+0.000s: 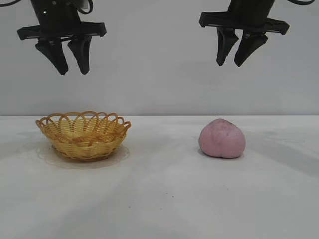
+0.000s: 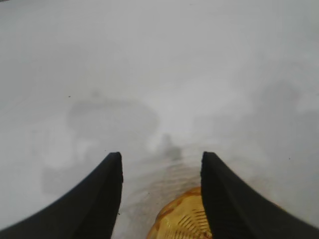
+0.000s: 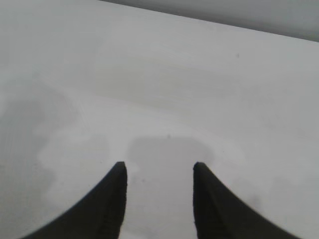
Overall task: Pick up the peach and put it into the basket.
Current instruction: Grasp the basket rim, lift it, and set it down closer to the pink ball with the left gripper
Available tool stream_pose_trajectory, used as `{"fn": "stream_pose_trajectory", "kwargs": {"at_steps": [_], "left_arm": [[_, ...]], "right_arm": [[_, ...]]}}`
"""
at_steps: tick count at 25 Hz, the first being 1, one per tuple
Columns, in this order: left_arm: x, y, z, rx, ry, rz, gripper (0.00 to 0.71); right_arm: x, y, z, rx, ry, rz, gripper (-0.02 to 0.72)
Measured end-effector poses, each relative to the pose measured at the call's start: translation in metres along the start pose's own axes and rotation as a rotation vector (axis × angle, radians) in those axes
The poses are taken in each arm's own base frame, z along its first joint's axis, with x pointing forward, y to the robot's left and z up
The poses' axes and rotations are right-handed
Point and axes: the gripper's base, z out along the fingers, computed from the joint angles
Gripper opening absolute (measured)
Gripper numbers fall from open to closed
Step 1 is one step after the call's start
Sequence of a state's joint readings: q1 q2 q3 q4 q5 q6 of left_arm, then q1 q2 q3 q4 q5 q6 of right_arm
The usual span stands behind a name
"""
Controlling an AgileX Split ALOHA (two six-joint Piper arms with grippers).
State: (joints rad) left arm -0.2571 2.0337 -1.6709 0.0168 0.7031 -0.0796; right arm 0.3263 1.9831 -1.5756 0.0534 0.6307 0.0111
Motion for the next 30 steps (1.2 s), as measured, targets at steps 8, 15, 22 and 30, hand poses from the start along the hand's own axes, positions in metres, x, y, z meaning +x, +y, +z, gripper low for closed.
{"fn": "stream_pose_trajectory", "kwargs": {"at_steps": [8, 15, 22, 30], "left_arm": [[-0.011, -0.001, -0.008, 0.001, -0.038, 0.001, 0.351], [-0.008, 0.002, -0.008, -0.027, 0.000, 0.030, 0.351], [0.007, 0.009, -0.008, -0.088, 0.166, 0.178, 0.307], [0.032, 0.004, 0.036, -0.001, 0.344, 0.268, 0.302]], "right_arm": [[0.000, 0.000, 0.000, 0.000, 0.000, 0.000, 0.309], [0.000, 0.000, 0.000, 0.000, 0.000, 0.000, 0.309], [0.001, 0.000, 0.000, 0.000, 0.015, 0.000, 0.309], [0.002, 0.000, 0.000, 0.000, 0.024, -0.017, 0.309]]}}
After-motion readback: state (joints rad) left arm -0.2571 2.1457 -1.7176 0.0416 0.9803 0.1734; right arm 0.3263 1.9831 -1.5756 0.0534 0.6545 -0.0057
